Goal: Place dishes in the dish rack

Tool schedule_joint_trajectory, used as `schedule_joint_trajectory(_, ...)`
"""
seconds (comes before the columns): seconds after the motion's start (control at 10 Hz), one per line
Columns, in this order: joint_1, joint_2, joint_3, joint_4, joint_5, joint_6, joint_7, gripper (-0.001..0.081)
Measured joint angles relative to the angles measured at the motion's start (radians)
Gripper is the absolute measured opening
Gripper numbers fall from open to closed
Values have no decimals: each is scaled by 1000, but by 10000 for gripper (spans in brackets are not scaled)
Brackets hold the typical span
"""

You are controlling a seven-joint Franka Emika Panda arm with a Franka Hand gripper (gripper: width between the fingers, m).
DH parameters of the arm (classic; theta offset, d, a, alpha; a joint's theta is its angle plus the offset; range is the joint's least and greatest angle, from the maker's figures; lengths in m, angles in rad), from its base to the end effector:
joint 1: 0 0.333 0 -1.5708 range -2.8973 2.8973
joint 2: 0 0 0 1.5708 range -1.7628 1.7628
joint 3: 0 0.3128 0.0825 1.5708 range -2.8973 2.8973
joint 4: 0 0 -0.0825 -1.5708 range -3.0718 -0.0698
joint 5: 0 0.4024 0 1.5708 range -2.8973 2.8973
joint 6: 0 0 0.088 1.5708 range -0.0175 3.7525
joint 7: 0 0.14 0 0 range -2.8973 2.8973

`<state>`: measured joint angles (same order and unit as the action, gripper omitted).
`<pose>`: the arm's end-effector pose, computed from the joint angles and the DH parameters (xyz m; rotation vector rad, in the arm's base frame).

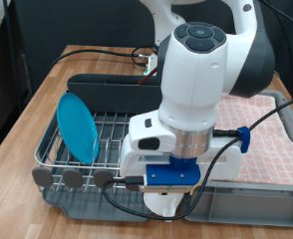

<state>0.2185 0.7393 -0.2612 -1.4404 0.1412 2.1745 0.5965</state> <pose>0.7387 0.0065 0.2189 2.9292 -0.9888 0.0551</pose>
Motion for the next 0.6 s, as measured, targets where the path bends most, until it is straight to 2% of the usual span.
schedule_joint_trajectory(0.1, -2, 1, 3, 15, 1, -38, -3, 403)
schedule_joint_trajectory(0.2, -7, 3, 10, 36, 5, -80, -13, 585)
schedule_joint_trajectory(0.3, -10, 5, 14, 54, 8, -112, -22, 585)
schedule_joint_trajectory(0.4, -10, 5, 15, 68, 9, -134, -23, 735)
schedule_joint_trajectory(0.5, -10, 4, 15, 76, 9, -141, -23, 735)
schedule_joint_trajectory(0.6, -9, -1, 13, 76, 8, -141, -20, 786)
